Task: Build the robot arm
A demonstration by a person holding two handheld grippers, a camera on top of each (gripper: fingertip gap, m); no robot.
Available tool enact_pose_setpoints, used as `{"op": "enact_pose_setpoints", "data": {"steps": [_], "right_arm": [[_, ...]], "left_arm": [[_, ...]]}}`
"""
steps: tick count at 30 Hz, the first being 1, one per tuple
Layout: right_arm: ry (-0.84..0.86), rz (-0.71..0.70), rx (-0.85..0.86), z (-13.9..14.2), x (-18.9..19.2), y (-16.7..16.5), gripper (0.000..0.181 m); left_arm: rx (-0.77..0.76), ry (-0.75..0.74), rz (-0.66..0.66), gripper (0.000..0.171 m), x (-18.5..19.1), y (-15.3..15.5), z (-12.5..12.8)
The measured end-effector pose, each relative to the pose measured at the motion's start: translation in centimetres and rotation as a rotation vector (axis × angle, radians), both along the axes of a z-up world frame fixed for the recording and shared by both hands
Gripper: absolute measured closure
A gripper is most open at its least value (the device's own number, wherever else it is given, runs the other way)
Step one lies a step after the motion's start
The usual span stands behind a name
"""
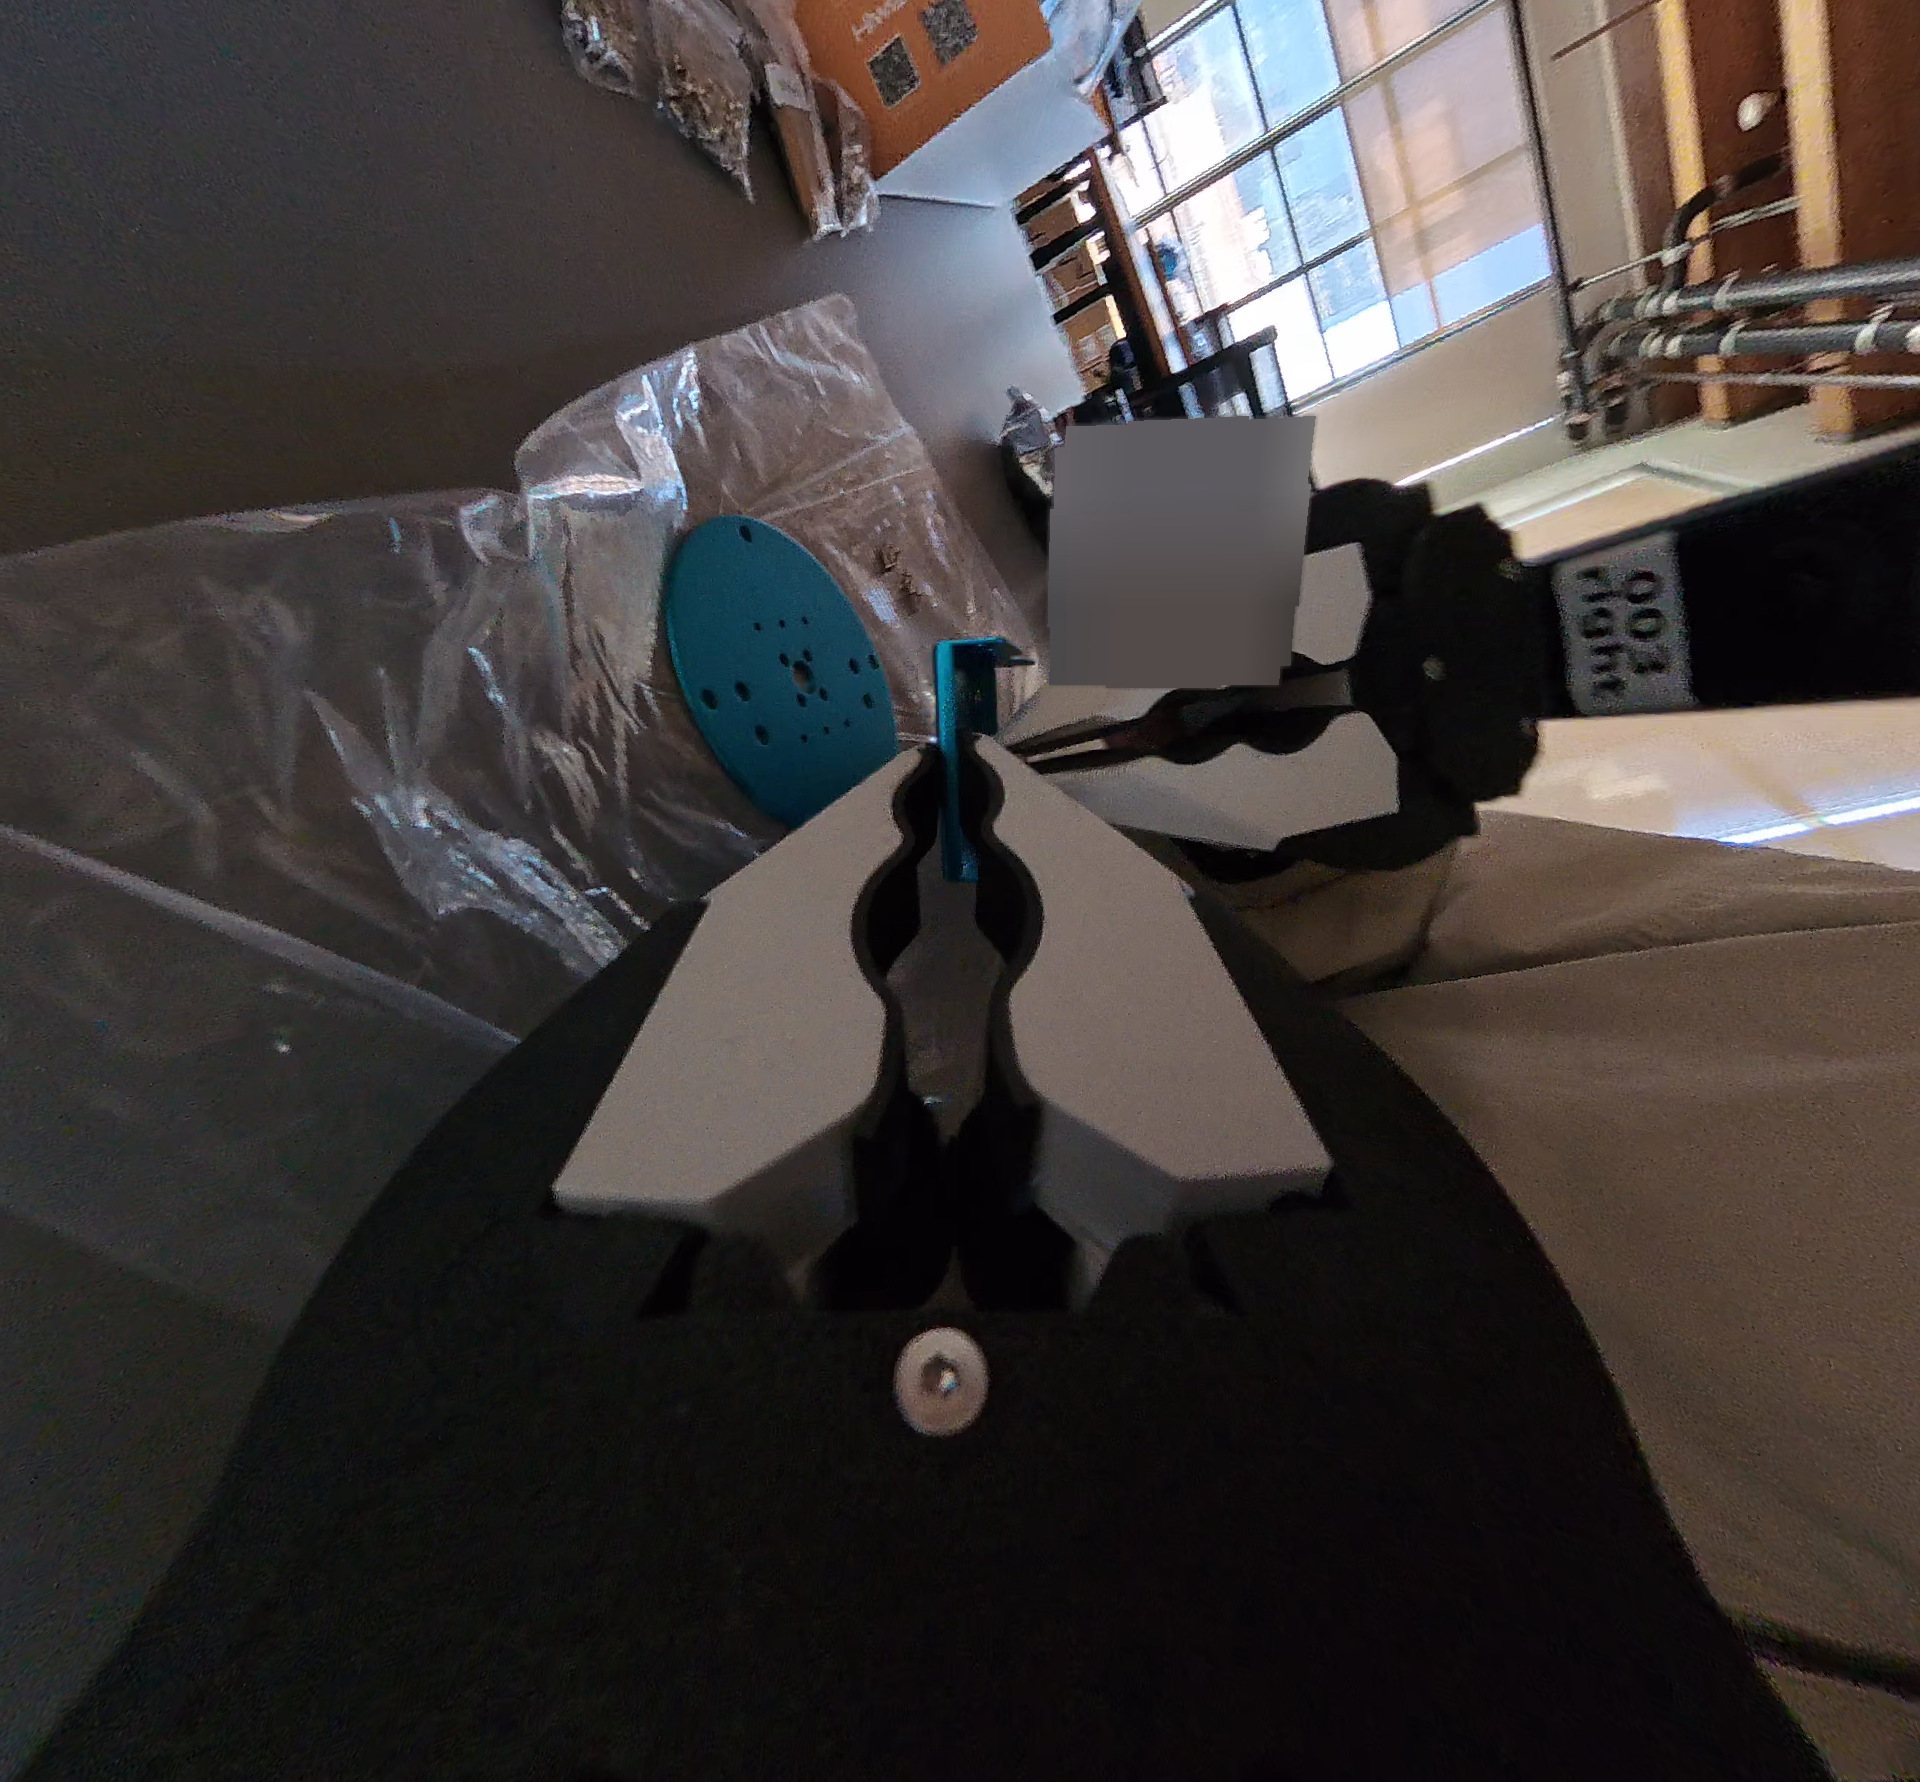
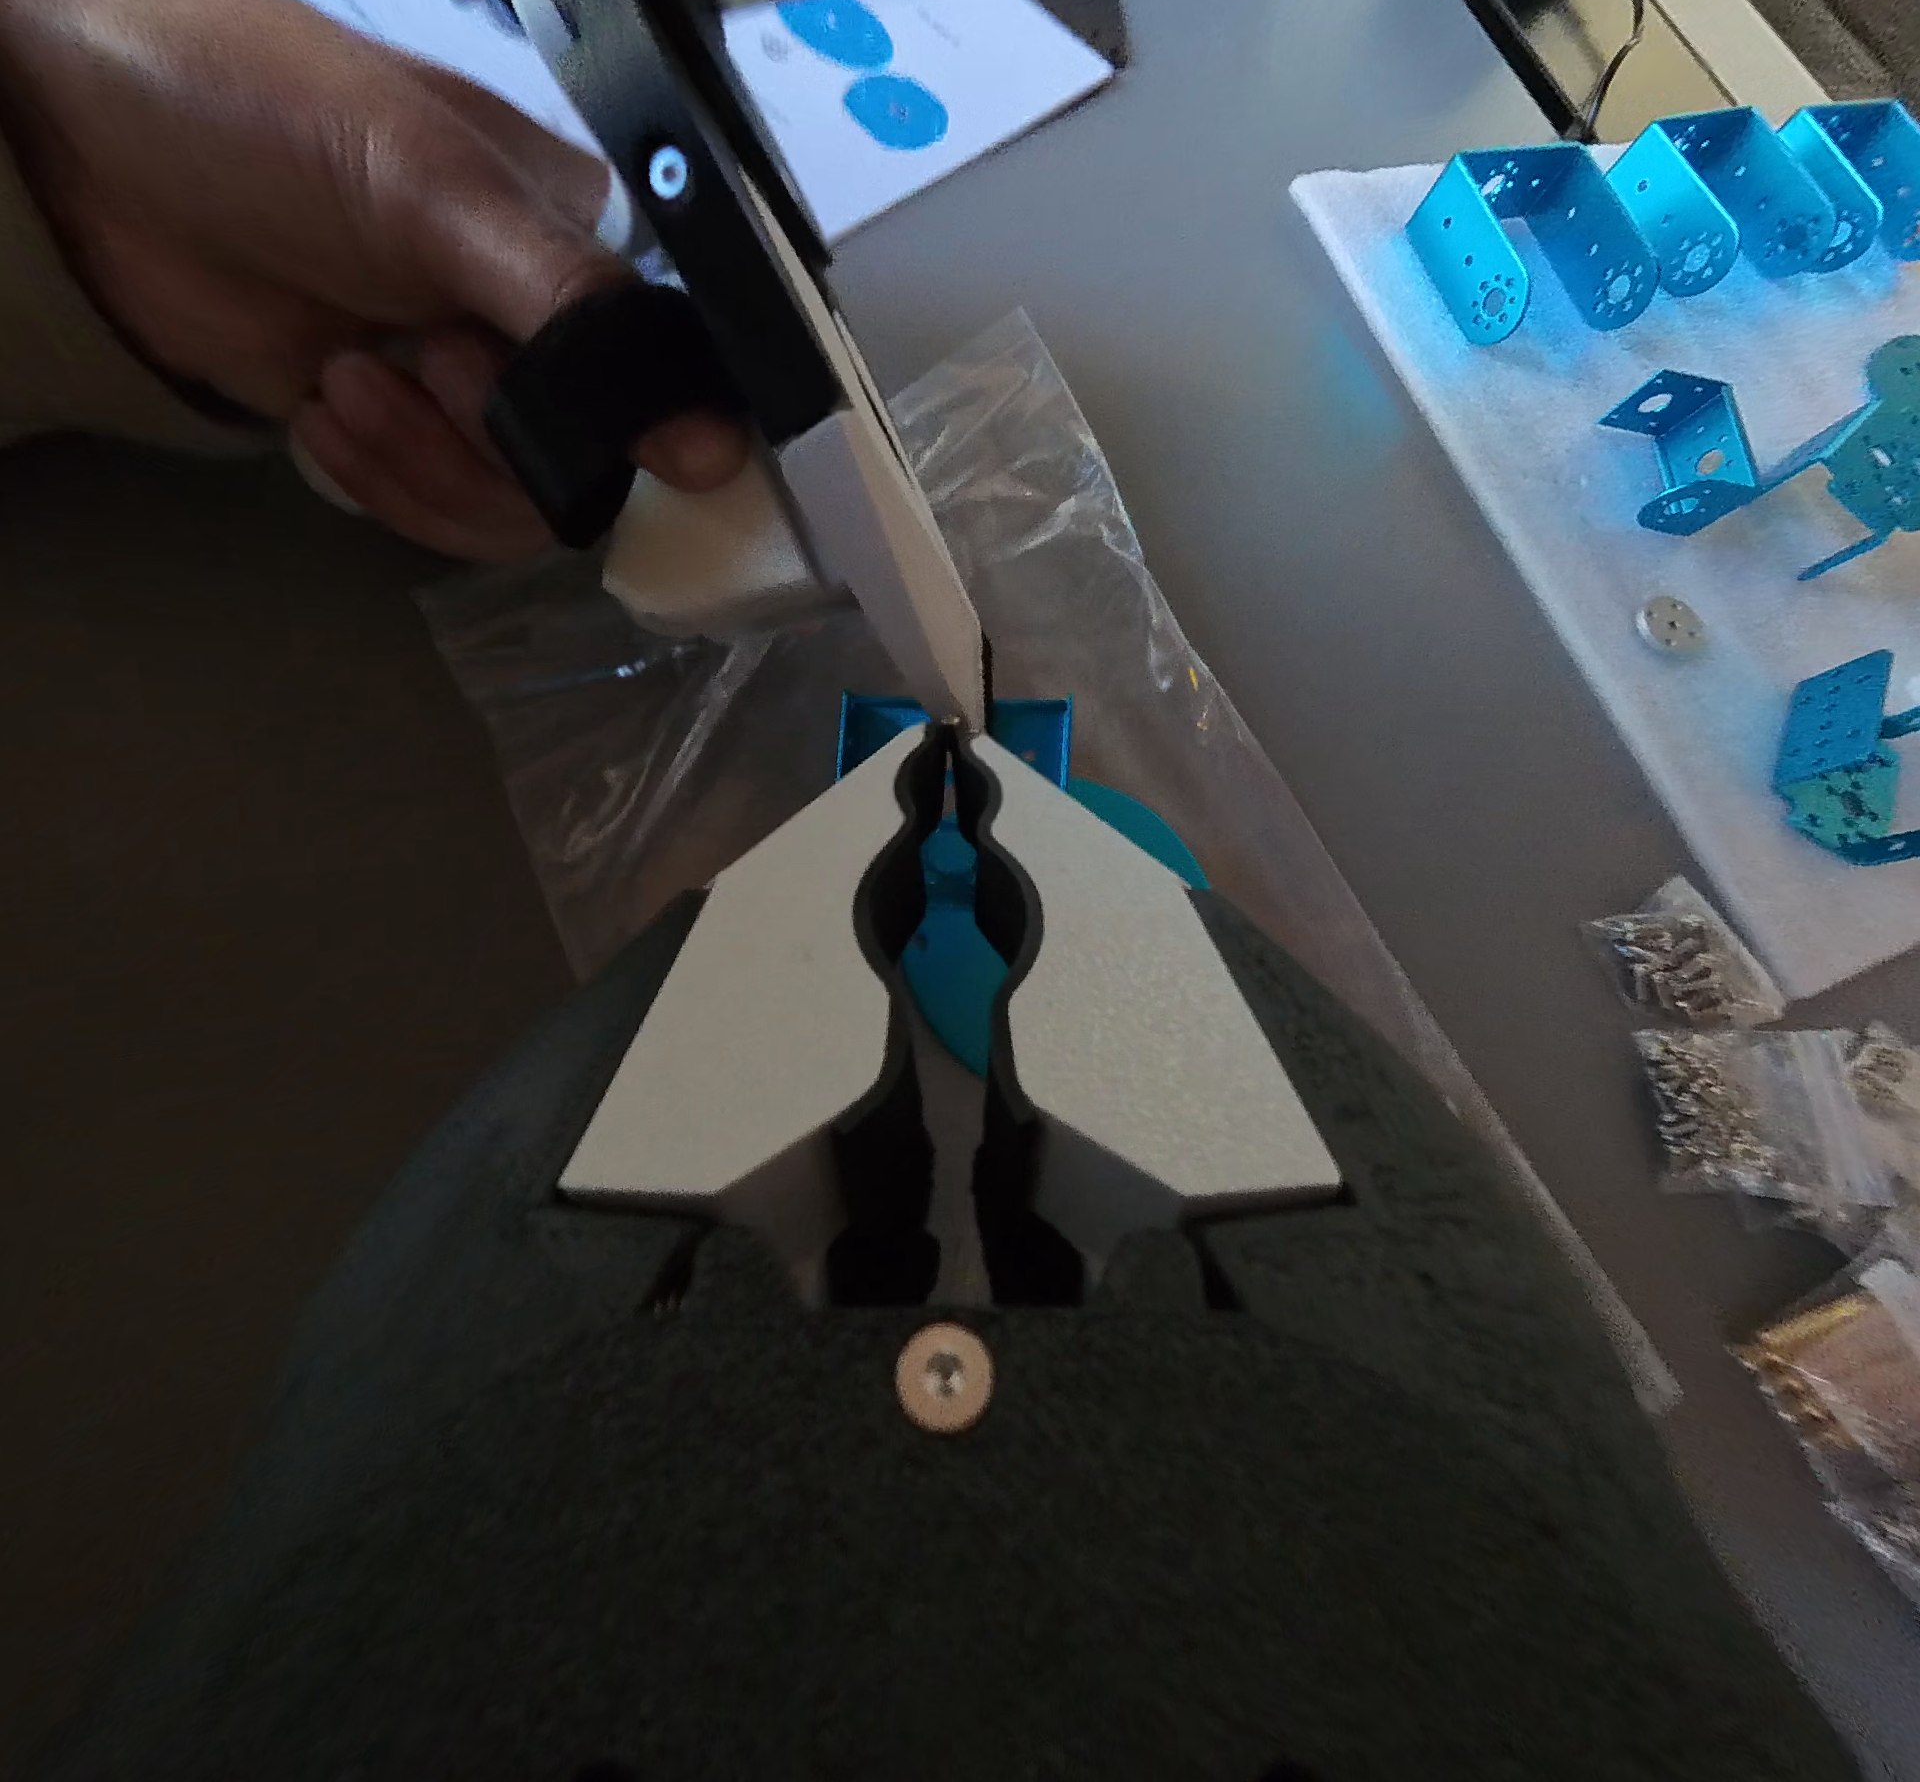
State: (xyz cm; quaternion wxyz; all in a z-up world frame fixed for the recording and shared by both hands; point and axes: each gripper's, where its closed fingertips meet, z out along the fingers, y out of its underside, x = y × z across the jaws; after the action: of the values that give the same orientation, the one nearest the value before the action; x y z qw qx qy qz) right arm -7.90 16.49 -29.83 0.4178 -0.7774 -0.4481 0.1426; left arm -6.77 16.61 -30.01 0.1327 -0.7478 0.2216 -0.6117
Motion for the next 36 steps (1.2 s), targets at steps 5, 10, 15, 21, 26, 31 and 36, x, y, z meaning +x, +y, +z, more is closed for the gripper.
{"op": "enact_pose_setpoints", "data": {"steps": [5, 10, 15, 21, 26, 31, 36], "right_arm": [[0.223, 0.083, -0.048, 1.4, -0.1, -0.7, 0.181], [0.241, 0.095, -0.015, 1.5, 0.0, -0.9, 0.181], [0.400, 0.109, -0.007, 3.0, 0.2, -1.1, 0.181], [0.197, 0.056, 0.064, 1.2, 0.8, -0.6, 0.181], [0.075, 0.053, 0.079, 0.5, 0.7, -0.5, 0.181], [-0.020, 0.038, 0.017, -0.2, 0.6, -0.2, 0.181], [-0.130, 0.023, -0.060, -0.7, 0.7, -0.1, 0.180]], "left_arm": [[-0.092, -0.081, 0.000, 0.171, -0.1, 0.1, 0.8], [-0.127, -0.115, -0.005, 0.170, -0.1, 0.0, 1.2], [-0.105, -0.131, -0.024, 0.171, 0.1, -0.3, 1.7], [-0.018, -0.079, -0.038, 0.170, 0.3, -0.7, 1.5], [-0.010, -0.049, -0.032, 0.170, 0.2, -0.7, 0.9], [-0.001, -0.018, -0.017, 0.171, 0.2, -0.4, 0.3], [0.006, 0.014, -0.005, 0.170, 0.2, -0.2, -0.3]]}}
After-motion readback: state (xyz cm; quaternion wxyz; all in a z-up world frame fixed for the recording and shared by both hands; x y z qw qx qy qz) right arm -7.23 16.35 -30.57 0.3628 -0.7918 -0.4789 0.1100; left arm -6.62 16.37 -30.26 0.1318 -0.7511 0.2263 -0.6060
